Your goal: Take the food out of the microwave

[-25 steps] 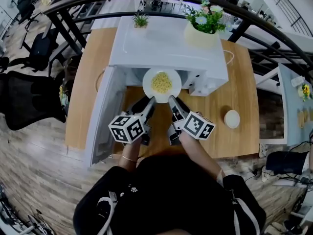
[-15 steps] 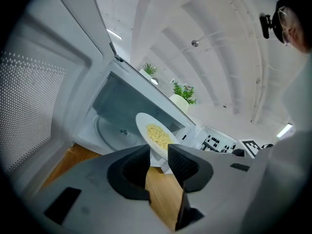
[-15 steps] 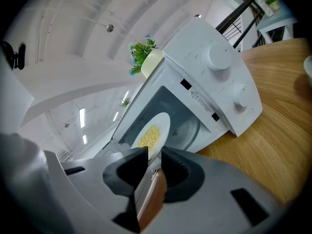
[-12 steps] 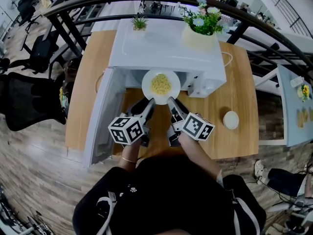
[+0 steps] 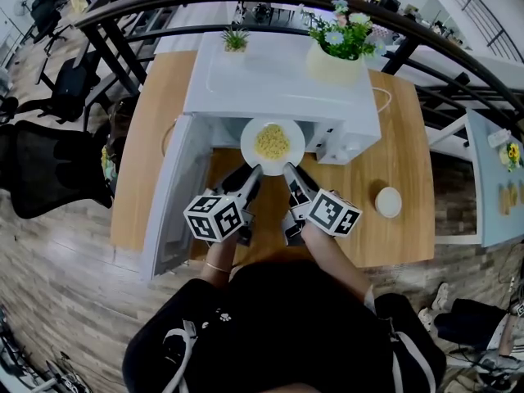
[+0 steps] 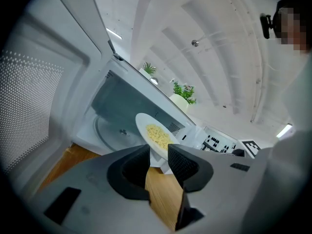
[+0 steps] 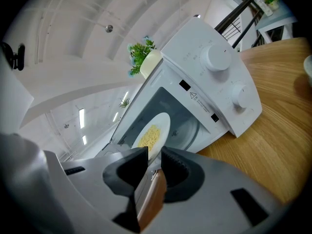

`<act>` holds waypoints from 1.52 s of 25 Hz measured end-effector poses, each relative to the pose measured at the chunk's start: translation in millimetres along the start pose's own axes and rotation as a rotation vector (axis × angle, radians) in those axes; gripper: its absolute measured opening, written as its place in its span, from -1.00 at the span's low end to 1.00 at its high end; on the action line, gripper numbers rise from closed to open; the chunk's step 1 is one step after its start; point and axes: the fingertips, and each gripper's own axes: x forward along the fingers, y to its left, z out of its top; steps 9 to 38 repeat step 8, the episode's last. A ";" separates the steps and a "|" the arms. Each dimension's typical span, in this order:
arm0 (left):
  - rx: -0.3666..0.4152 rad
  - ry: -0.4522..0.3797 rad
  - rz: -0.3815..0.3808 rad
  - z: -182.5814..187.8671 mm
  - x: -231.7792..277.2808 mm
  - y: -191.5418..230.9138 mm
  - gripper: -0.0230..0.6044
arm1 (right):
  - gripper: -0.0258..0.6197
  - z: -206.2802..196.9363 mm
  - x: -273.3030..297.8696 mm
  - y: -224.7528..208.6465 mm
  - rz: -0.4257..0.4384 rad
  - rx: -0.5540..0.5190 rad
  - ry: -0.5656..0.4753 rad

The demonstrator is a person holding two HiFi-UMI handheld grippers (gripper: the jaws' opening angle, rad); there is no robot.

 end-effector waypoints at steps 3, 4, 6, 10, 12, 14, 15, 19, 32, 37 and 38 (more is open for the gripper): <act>-0.001 -0.001 0.002 0.1 -0.3 0.5 -0.56 | -0.65 -0.9 0.5 -0.5 0.004 0.004 0.001; -0.001 -0.001 0.003 0.1 -0.3 0.7 -0.56 | -0.65 -0.4 0.4 0.1 0.003 0.003 0.001; -0.001 0.002 0.004 -0.3 -0.1 0.7 -0.56 | -0.65 0.1 0.2 0.3 -0.001 0.002 0.002; -0.002 0.004 0.004 -0.6 0.3 0.5 -0.56 | -0.65 0.4 0.0 0.1 -0.003 0.003 0.003; -0.002 0.004 0.004 -0.6 0.3 0.5 -0.56 | -0.65 0.4 0.0 0.1 -0.003 0.003 0.003; -0.002 0.004 0.004 -0.6 0.3 0.5 -0.56 | -0.65 0.4 0.0 0.1 -0.003 0.003 0.003; -0.002 0.004 0.004 -0.6 0.3 0.5 -0.56 | -0.65 0.4 0.0 0.1 -0.003 0.003 0.003; -0.002 0.004 0.004 -0.6 0.3 0.5 -0.56 | -0.65 0.4 0.0 0.1 -0.003 0.003 0.003; -0.002 0.004 0.004 -0.6 0.3 0.5 -0.56 | -0.65 0.4 0.0 0.1 -0.003 0.003 0.003; -0.002 0.004 0.004 -0.6 0.3 0.5 -0.56 | -0.65 0.4 0.0 0.1 -0.003 0.003 0.003; -0.002 0.004 0.004 -0.6 0.3 0.5 -0.56 | -0.65 0.4 0.0 0.1 -0.003 0.003 0.003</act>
